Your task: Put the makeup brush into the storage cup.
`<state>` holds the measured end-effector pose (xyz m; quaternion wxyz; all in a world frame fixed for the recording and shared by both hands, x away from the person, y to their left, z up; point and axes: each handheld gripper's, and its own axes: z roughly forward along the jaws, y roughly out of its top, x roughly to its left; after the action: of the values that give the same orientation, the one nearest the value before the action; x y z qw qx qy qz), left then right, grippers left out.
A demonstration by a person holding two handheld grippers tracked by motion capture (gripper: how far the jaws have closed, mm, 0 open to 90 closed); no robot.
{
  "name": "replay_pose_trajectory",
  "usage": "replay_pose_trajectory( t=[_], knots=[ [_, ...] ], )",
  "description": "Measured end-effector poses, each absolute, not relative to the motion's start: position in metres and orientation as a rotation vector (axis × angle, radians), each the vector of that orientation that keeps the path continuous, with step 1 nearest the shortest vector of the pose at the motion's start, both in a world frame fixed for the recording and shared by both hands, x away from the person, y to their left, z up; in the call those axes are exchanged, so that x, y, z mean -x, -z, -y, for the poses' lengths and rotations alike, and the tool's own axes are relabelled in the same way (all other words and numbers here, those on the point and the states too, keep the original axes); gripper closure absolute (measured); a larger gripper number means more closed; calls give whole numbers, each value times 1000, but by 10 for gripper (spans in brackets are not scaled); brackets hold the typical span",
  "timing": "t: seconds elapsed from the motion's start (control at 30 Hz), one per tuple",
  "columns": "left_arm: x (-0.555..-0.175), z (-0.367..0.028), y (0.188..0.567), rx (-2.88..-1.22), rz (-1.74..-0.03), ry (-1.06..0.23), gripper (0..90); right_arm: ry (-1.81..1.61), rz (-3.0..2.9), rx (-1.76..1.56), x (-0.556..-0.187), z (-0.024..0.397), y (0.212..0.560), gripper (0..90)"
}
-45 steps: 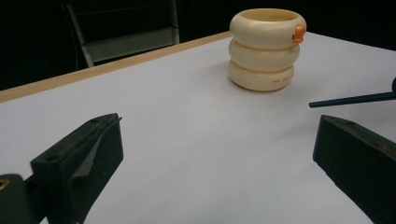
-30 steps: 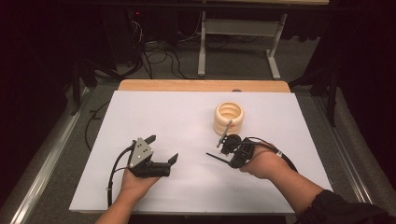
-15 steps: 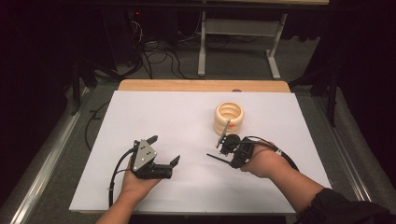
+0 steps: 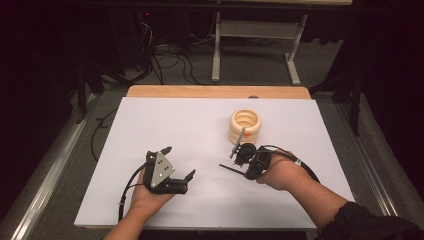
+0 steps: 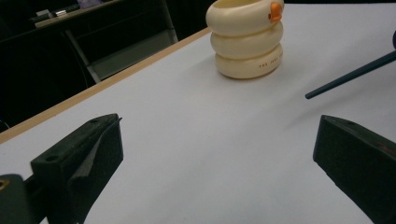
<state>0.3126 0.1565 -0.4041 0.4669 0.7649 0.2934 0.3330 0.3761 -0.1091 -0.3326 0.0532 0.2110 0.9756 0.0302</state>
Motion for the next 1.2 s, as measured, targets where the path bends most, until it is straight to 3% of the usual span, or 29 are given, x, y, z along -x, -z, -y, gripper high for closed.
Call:
replay_pose_trajectory(
  t=[1.2],
  knots=[
    [-305, -124, 420, -2076, -524, -1084, 24, -170, -2977, -559, -372, 80, 313, 852]
  ],
)
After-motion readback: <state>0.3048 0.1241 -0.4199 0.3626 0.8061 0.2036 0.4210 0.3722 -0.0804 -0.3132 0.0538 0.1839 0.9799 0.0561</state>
